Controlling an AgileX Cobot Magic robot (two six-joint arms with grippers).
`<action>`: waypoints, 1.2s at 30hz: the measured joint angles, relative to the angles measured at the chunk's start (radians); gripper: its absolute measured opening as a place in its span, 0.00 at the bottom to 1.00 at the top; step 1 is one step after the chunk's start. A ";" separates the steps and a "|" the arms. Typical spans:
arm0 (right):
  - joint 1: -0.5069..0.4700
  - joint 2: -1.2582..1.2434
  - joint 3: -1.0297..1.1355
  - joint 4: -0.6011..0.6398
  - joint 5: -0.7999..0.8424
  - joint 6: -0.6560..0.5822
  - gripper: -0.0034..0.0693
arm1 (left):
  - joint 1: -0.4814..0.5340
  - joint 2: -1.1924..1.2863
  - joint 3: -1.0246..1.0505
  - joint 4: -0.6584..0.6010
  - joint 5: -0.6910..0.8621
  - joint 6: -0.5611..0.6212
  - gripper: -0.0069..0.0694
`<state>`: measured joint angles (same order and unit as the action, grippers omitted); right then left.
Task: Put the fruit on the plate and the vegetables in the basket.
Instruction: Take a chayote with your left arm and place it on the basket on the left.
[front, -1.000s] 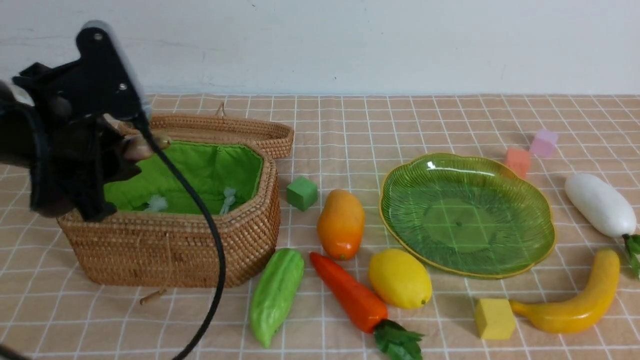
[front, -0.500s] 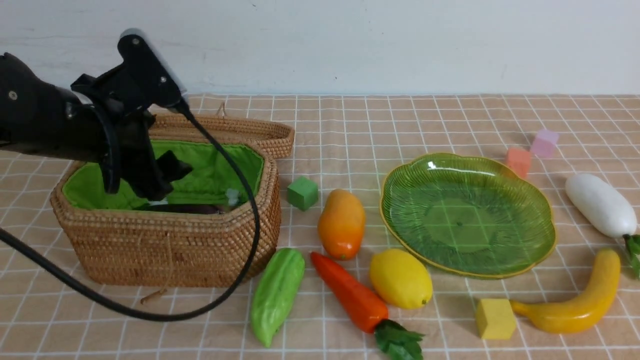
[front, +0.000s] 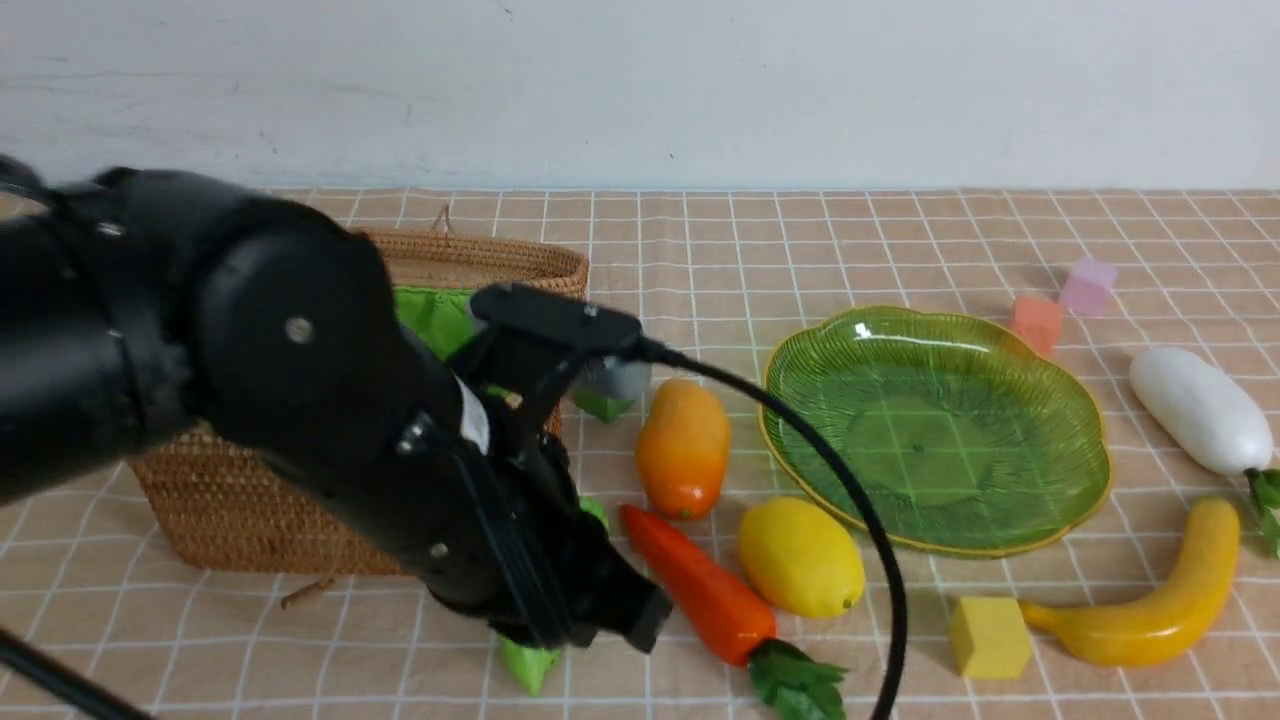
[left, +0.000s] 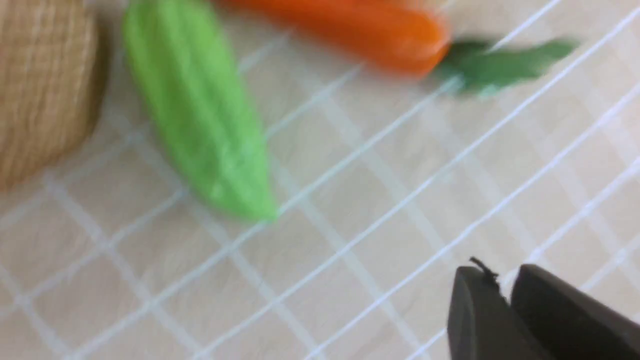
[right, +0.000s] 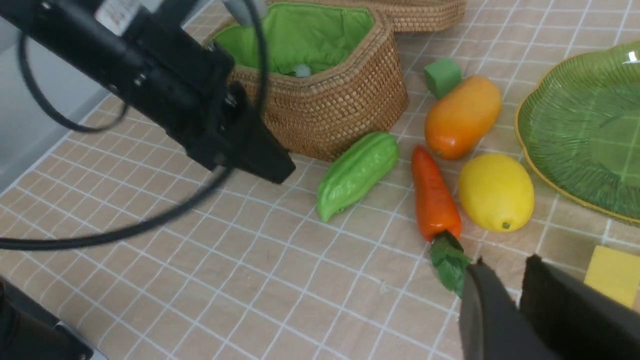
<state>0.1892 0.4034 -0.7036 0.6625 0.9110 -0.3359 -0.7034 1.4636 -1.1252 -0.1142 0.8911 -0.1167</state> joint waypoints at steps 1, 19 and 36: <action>0.000 0.000 0.000 0.000 0.000 0.001 0.23 | -0.005 0.028 0.000 0.037 0.002 -0.058 0.32; 0.003 0.000 0.000 -0.003 0.003 0.003 0.25 | -0.007 0.383 -0.001 0.392 -0.253 -0.434 0.79; 0.003 0.000 0.000 -0.003 0.014 0.003 0.26 | -0.116 0.234 -0.004 0.424 -0.085 -0.397 0.61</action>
<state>0.1924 0.4034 -0.7036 0.6595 0.9251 -0.3334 -0.8197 1.6975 -1.1291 0.3093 0.8059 -0.5140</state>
